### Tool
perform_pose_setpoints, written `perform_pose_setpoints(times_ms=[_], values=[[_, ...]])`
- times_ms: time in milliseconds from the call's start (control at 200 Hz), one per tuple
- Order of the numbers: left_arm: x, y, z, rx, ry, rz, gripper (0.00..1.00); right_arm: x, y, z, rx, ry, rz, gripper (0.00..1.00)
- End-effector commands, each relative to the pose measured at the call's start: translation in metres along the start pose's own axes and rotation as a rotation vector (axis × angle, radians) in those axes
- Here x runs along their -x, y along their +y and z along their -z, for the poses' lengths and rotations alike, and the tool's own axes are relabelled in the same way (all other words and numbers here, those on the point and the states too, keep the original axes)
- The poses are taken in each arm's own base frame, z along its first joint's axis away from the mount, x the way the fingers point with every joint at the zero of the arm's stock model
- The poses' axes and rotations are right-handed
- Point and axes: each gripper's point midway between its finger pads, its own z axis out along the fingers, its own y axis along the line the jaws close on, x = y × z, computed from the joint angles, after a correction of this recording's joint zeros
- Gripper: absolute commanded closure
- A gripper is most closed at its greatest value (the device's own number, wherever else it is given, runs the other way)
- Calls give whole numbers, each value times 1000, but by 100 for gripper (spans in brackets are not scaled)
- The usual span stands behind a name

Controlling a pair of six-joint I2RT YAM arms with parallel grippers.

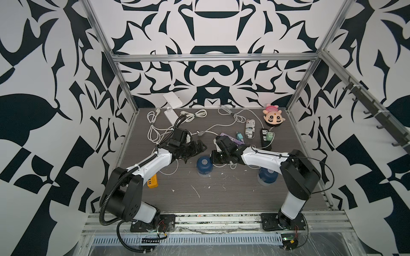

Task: Charge the cordless meat grinders
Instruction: Move the cordless meat grinder to the center of the board.

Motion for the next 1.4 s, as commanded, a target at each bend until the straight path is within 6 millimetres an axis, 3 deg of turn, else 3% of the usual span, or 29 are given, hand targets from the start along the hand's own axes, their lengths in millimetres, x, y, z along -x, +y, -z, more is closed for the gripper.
perform_pose_setpoints(times_ms=[0,155,395,695,1030,1155,1285,1395], values=[[-14,6,6,7,34,-12,3,14,27,-1,75,-4,14,100],[-30,12,10,6,75,9,2,17,27,1,68,-4,24,100],[-53,4,22,-75,94,83,2,3,-13,27,-23,-19,21,100],[-72,-40,33,-248,93,106,1,-26,-55,66,-106,-47,18,100],[-123,-87,8,-295,165,26,0,-40,-72,92,-136,-70,25,100],[-117,-79,16,-235,102,-27,0,-44,-75,96,-140,-70,26,100],[-107,-57,31,-132,-7,-165,0,-46,-76,96,-138,-63,28,100],[-106,-36,29,-114,-80,-207,1,-46,-77,90,-136,-48,26,100]])
